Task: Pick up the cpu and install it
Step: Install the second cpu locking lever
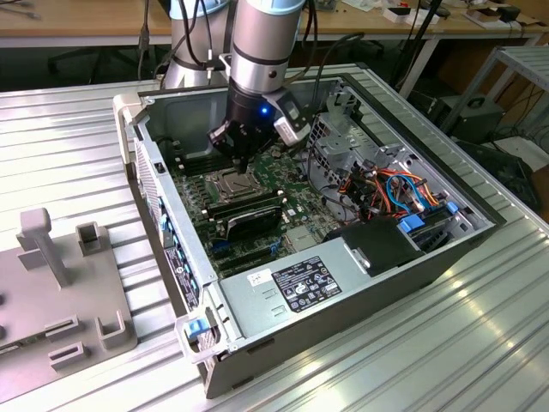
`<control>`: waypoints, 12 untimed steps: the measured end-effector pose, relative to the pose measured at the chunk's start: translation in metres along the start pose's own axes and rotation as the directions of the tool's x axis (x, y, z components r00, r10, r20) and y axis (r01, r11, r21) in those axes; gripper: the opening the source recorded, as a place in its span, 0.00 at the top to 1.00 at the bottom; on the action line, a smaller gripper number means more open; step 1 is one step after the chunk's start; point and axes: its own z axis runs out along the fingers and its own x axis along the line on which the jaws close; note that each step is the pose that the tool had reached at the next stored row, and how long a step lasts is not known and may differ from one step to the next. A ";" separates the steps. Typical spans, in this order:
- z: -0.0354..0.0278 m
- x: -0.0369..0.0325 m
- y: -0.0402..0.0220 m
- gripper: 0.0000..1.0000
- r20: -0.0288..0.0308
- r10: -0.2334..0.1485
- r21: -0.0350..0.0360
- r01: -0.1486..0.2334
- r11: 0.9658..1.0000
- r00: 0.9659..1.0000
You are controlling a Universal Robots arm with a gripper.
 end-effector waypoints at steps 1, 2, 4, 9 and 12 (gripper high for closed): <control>-0.0015 -0.0001 -0.0002 0.89 0.000 0.000 0.000 0.000 1.000 1.000; -0.0023 -0.0001 -0.0004 0.89 0.000 0.000 0.000 0.000 1.000 1.000; -0.0030 0.0000 -0.0201 0.89 0.000 0.000 0.000 0.000 1.000 1.000; -0.0047 -0.0015 -0.0316 0.89 0.000 0.000 0.001 0.000 1.000 1.000; -0.0052 -0.0014 -0.0318 0.89 0.000 0.000 0.000 0.000 1.000 1.000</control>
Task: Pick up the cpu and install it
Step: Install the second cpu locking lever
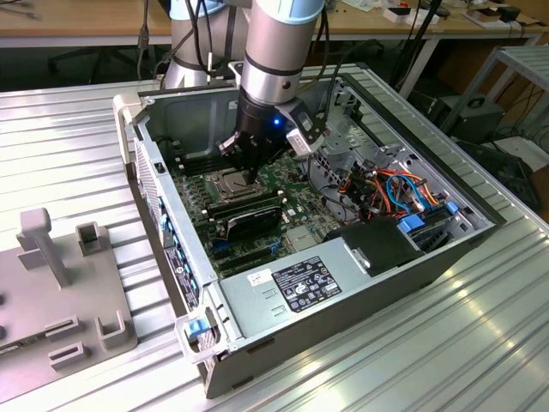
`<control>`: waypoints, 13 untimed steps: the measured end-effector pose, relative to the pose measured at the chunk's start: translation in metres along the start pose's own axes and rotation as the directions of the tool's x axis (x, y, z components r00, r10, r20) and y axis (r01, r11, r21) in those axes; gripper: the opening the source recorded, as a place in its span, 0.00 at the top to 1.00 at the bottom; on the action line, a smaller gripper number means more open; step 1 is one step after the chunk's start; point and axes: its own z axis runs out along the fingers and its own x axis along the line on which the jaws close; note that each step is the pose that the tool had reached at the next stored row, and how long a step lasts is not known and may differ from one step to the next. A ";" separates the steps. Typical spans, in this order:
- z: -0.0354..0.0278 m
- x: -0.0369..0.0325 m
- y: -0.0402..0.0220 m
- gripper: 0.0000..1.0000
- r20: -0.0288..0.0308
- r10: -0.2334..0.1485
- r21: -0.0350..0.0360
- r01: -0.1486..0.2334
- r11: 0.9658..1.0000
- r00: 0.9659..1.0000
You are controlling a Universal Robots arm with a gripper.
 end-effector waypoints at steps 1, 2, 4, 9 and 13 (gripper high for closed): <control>-0.0013 -0.0001 0.0000 0.89 0.000 0.000 0.000 0.000 1.000 1.000; -0.0039 -0.0001 0.0000 0.89 0.000 0.000 0.000 0.000 1.000 1.000; -0.0077 -0.0002 0.0001 0.89 0.000 0.000 0.000 0.000 1.000 1.000; -0.0088 0.0012 -0.0006 0.89 0.002 0.000 -0.004 0.000 1.000 1.000; -0.0088 0.0082 -0.0012 0.89 0.010 0.000 -0.006 0.000 1.000 1.000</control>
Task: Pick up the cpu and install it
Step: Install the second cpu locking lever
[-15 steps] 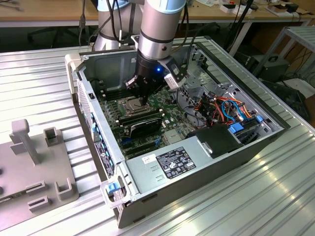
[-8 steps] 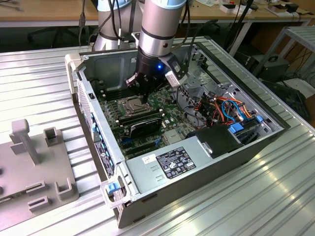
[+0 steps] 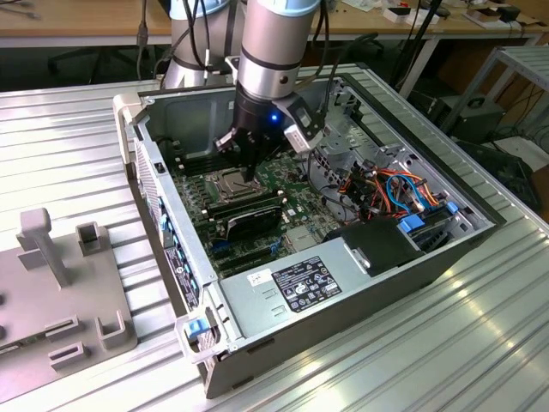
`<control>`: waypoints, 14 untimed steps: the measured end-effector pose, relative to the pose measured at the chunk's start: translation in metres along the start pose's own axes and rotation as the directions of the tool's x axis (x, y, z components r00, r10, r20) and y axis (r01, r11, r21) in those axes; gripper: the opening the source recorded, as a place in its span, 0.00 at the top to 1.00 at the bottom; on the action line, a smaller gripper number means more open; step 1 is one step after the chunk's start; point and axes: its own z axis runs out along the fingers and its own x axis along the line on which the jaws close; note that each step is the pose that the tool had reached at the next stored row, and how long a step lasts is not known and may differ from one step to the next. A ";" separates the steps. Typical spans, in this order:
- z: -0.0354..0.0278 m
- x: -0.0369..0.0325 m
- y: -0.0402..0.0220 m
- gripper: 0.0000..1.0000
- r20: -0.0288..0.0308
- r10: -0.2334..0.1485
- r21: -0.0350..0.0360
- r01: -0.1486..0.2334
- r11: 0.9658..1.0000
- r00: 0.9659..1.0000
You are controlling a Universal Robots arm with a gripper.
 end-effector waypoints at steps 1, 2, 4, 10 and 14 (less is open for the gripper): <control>-0.0001 0.0016 -0.0005 0.89 0.002 0.000 0.000 0.000 1.000 1.000; 0.0000 0.0021 -0.0015 0.89 0.003 0.000 0.000 0.000 1.000 1.000; -0.0001 0.0026 -0.0038 0.89 0.004 0.000 0.000 0.000 1.000 1.000; -0.0003 0.0111 -0.0048 0.89 0.016 0.000 -0.002 0.000 1.000 1.000; -0.0005 0.0191 -0.0049 0.89 0.026 0.000 -0.002 0.000 1.000 1.000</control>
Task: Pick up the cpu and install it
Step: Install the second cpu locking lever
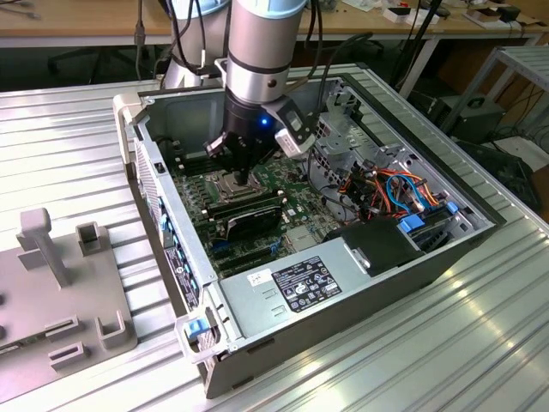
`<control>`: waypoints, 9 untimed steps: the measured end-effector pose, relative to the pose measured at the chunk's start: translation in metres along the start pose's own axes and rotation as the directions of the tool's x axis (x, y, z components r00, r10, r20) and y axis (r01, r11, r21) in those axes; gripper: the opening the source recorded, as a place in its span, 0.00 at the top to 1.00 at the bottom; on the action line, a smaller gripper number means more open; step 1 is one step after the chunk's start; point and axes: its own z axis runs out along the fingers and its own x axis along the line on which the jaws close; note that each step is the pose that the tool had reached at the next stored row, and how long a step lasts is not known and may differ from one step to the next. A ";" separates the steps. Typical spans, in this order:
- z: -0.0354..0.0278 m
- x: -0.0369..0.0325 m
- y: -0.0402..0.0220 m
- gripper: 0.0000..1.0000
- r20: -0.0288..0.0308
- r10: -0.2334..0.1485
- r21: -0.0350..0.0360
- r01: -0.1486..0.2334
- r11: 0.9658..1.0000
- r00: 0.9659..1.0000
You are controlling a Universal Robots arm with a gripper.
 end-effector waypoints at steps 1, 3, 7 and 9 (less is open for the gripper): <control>0.0000 0.0007 0.0000 0.89 0.001 0.000 0.000 0.000 1.000 1.000; 0.0002 0.0010 -0.0001 0.89 0.001 0.000 0.000 0.000 1.000 1.000; 0.0008 0.0062 -0.0001 0.89 0.001 0.000 0.000 0.000 1.000 1.000; 0.0008 0.0063 -0.0001 0.89 0.001 0.000 0.000 0.000 1.000 1.000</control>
